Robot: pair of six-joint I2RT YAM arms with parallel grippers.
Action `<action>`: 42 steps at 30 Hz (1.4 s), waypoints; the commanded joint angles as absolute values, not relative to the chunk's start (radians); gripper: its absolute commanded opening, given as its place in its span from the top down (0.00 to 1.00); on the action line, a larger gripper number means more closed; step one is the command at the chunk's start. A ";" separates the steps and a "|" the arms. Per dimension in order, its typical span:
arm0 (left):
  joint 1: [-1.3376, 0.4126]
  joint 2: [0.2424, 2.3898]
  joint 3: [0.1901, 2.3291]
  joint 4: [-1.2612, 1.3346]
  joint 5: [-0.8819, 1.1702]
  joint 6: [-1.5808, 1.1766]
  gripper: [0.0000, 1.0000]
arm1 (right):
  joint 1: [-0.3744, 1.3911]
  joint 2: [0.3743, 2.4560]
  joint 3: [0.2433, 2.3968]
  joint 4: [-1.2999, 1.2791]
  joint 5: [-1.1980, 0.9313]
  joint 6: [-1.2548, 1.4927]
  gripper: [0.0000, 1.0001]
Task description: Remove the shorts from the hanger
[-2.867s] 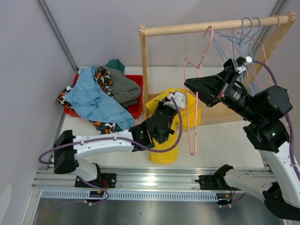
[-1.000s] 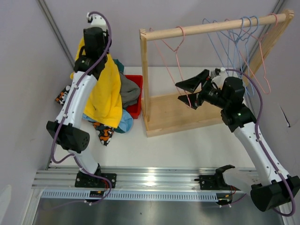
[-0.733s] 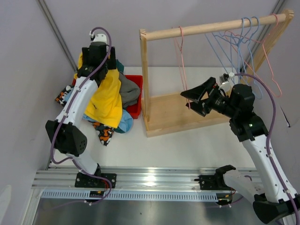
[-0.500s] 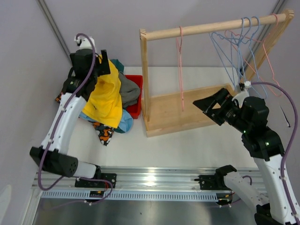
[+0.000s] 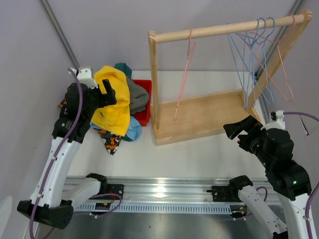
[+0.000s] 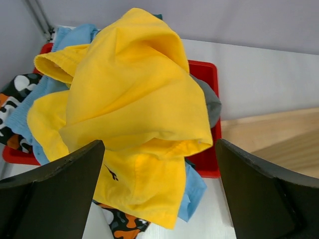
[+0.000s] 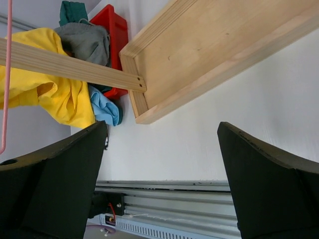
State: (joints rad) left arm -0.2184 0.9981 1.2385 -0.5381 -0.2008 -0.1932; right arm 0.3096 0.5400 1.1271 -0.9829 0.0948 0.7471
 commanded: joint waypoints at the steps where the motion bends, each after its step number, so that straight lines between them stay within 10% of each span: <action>1: -0.222 0.837 1.195 -0.477 -0.053 -0.273 0.01 | 0.305 0.503 1.083 -0.957 0.129 0.744 0.01; 17: -0.222 0.451 0.737 -0.489 0.051 -0.287 0.01 | 0.305 0.342 0.916 -0.773 0.144 0.552 0.01; 42: -0.222 0.422 0.733 -0.538 -0.008 -0.236 0.01 | 0.305 0.236 0.839 -0.695 0.336 0.419 0.01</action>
